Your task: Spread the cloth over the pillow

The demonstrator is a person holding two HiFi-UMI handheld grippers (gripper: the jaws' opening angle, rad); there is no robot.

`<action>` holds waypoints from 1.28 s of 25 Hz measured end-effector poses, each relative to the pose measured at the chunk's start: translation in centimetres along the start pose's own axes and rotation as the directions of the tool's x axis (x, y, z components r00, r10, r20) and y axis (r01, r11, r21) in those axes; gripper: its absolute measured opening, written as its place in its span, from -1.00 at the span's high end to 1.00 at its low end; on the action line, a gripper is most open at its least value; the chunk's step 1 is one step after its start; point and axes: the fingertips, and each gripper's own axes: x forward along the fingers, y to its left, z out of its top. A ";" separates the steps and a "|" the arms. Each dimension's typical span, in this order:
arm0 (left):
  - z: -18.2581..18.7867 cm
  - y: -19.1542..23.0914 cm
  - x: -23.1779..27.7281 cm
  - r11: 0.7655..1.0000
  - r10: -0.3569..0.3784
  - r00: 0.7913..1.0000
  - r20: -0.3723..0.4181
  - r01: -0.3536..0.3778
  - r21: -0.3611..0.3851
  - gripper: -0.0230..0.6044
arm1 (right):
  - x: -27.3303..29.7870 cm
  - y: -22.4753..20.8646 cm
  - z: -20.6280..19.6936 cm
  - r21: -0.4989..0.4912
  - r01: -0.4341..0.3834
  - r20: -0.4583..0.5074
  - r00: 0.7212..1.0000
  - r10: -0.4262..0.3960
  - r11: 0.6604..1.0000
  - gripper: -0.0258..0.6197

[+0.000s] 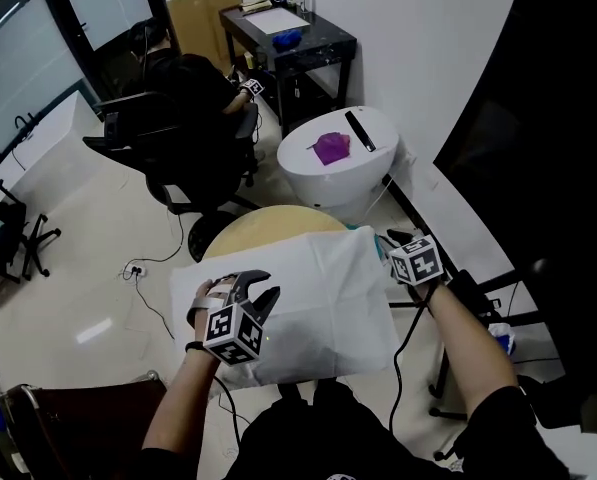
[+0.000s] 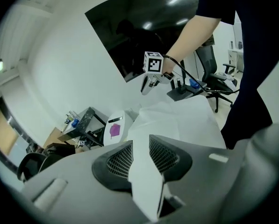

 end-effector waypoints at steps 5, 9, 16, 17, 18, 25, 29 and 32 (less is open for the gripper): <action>2.3 0.7 3.1 0.999 -0.011 1.000 0.024 0.012 -0.038 0.52 | 3.8 -0.4 -1.9 0.065 -0.095 -0.073 0.992 0.100 0.993 0.55; 3.5 0.8 5.0 0.998 -0.033 0.999 0.028 0.035 -0.056 0.50 | 6.6 -1.0 -3.2 0.188 -0.152 -0.100 0.980 0.173 0.970 0.52; 3.9 0.1 7.1 0.996 -0.067 0.998 0.005 0.068 -0.061 0.50 | 9.4 -1.0 -5.4 0.363 -0.242 -0.121 0.945 0.303 0.900 0.52; 3.8 0.0 7.2 0.995 -0.072 0.997 0.002 0.072 -0.062 0.50 | 9.5 -0.9 -5.5 0.383 -0.248 -0.118 0.942 0.314 0.890 0.52; 3.7 -0.1 7.4 0.995 -0.076 0.997 -0.001 0.076 -0.063 0.50 | 9.7 -0.8 -5.6 0.405 -0.257 -0.113 0.938 0.327 0.877 0.53; 4.2 -0.8 8.5 0.994 -0.093 0.996 -0.013 0.093 -0.051 0.50 | 8.7 -0.4 -5.6 0.506 -0.332 -0.037 0.914 0.405 0.796 0.89; 4.5 -1.1 9.1 0.994 -0.103 0.995 -0.013 0.102 -0.042 0.50 | 7.4 -1.2 -5.2 0.483 -0.336 -0.020 0.919 0.393 0.809 0.89; 5.0 -1.3 9.4 0.993 -0.112 0.994 -0.008 0.111 -0.035 0.50 | 5.9 -1.9 -4.6 0.439 -0.321 -0.019 0.931 0.365 0.839 0.89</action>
